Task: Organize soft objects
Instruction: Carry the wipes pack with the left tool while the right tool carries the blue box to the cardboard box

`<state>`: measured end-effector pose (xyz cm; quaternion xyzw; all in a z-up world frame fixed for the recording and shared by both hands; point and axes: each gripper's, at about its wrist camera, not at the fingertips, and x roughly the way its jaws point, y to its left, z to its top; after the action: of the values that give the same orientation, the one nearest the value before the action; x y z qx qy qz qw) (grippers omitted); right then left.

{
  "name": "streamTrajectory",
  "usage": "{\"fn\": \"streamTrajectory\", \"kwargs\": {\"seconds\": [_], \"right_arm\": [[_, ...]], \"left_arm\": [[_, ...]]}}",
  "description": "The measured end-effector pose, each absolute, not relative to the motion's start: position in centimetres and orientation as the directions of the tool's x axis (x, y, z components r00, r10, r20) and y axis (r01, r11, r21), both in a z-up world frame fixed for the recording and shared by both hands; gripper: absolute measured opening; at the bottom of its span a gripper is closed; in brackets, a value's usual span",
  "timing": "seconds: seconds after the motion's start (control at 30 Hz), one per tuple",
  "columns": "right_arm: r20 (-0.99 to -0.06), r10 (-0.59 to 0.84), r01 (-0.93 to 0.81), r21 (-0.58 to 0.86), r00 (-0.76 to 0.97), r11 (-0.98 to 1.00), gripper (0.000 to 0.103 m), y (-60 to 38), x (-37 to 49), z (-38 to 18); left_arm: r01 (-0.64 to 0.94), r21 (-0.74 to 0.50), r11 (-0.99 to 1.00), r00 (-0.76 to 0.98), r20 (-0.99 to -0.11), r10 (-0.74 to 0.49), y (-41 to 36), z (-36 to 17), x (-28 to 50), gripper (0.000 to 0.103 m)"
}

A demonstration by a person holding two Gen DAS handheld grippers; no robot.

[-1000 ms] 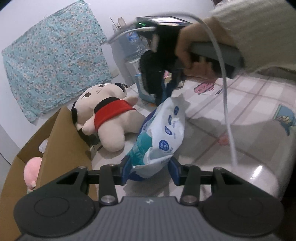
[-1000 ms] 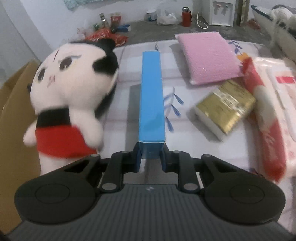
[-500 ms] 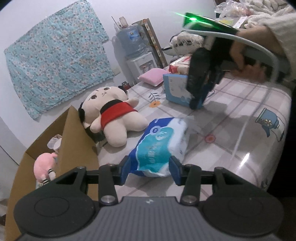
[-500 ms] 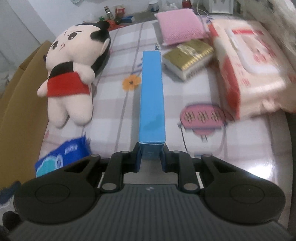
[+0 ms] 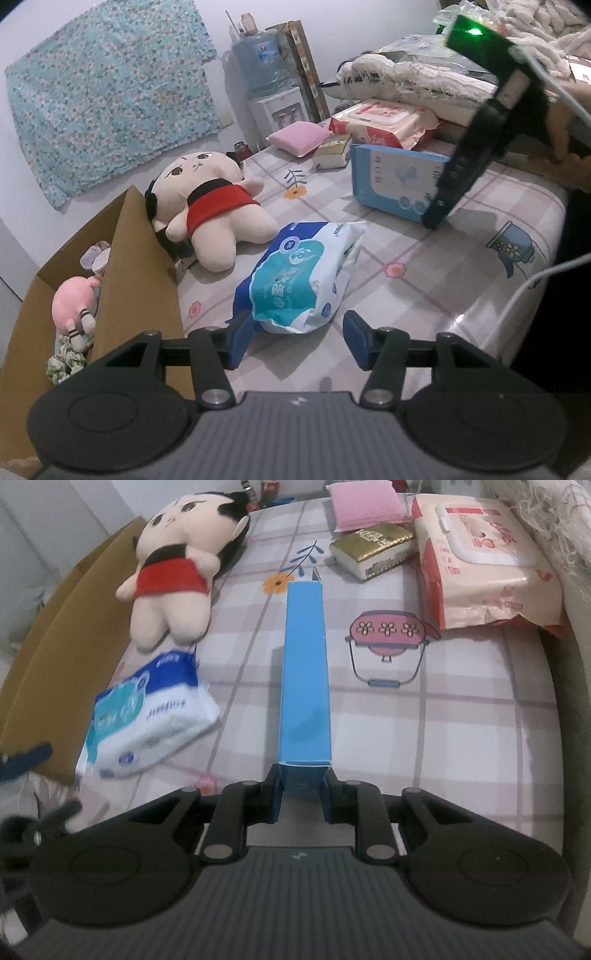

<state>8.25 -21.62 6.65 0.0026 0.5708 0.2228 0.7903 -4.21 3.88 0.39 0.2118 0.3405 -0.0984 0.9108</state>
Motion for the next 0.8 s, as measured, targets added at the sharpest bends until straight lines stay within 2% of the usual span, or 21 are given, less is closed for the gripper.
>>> {"fn": "streamTrajectory", "kwargs": {"seconds": [0.27,0.33,0.4,0.53,0.67,0.73,0.8], "right_arm": [[-0.900,0.354,-0.424,0.225,0.256,0.877,0.021,-22.2,6.7,8.0],[-0.895,0.350,-0.478,0.188,0.277,0.858,0.024,-21.8,5.9,8.7],[-0.894,0.339,-0.528,0.144,0.294,0.837,0.033,-21.2,5.2,9.4],[-0.879,0.386,-0.601,0.152,0.281,0.784,0.034,-20.5,3.7,10.8],[-0.880,0.393,-0.633,0.147,0.266,0.760,0.041,-20.1,2.6,11.7],[-0.881,0.395,-0.629,0.154,0.262,0.762,0.041,-20.1,2.4,12.2],[-0.872,0.395,-0.618,0.146,0.289,0.773,0.049,-20.4,2.1,13.0]], "left_arm": [[0.309,0.266,0.913,0.728,-0.684,-0.047,3.7,0.4,-3.6,0.060],[0.309,0.265,0.913,0.728,-0.684,-0.049,3.5,0.3,-3.4,0.060],[0.312,0.261,0.913,0.727,-0.685,-0.052,3.3,0.3,-3.3,0.062],[0.308,0.264,0.914,0.731,-0.681,-0.050,2.9,0.3,-3.2,0.062],[0.309,0.250,0.917,0.724,-0.688,-0.057,3.0,0.1,-3.0,0.062],[0.309,0.246,0.919,0.724,-0.687,-0.060,3.1,0.2,-3.1,0.066],[0.315,0.234,0.920,0.725,-0.685,-0.074,3.4,0.3,-3.3,0.073]]}}
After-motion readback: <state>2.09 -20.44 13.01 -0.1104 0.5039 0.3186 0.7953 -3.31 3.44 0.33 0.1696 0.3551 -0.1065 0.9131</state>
